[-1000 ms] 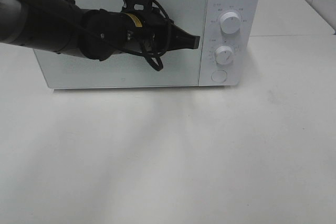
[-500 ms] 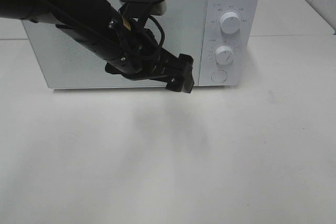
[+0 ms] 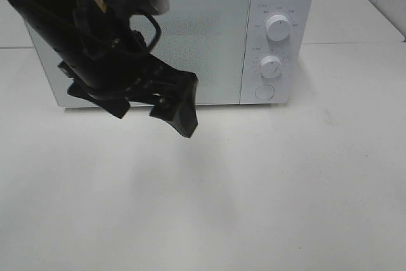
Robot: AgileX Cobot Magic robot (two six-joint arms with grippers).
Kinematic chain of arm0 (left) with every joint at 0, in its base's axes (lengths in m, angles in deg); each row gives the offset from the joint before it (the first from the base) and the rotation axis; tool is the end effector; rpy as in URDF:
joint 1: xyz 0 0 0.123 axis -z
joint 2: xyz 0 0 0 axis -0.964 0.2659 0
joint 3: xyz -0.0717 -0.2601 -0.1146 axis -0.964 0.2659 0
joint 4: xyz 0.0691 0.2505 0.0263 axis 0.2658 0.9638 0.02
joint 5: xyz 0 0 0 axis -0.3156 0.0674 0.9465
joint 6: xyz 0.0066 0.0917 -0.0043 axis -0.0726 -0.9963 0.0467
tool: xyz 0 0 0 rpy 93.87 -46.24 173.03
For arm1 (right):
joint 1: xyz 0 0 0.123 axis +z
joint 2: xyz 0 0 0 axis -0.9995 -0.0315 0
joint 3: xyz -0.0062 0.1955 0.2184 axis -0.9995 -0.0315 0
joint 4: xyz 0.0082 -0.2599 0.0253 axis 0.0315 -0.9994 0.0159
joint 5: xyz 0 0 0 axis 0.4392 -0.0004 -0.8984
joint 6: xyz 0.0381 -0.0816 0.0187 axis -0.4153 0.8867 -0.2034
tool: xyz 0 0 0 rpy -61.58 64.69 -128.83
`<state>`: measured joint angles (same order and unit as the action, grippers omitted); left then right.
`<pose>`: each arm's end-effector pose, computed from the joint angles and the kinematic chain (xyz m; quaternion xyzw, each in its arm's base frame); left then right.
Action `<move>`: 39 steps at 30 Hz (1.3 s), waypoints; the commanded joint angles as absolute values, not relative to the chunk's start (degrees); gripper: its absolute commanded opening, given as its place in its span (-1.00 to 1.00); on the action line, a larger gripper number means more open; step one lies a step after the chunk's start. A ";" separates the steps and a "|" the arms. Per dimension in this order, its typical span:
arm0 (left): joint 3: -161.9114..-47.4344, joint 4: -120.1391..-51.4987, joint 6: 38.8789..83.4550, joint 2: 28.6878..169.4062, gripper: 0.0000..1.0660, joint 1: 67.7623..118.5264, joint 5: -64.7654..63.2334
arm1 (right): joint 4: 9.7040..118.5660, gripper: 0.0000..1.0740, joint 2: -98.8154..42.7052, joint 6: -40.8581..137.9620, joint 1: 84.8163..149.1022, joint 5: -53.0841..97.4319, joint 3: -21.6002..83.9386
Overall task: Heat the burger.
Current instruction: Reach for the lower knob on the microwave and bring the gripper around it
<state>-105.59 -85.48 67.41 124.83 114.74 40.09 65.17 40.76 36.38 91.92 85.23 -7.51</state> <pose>0.2529 -0.2369 0.2647 0.2604 0.9438 -0.1645 0.1202 -0.0043 0.0013 0.2847 0.0283 0.8454 0.0632 0.5296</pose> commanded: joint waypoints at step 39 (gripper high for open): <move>-73.16 -79.06 60.08 83.69 0.88 81.28 53.67 | 65.11 0.40 42.30 36.95 91.58 84.94 -7.51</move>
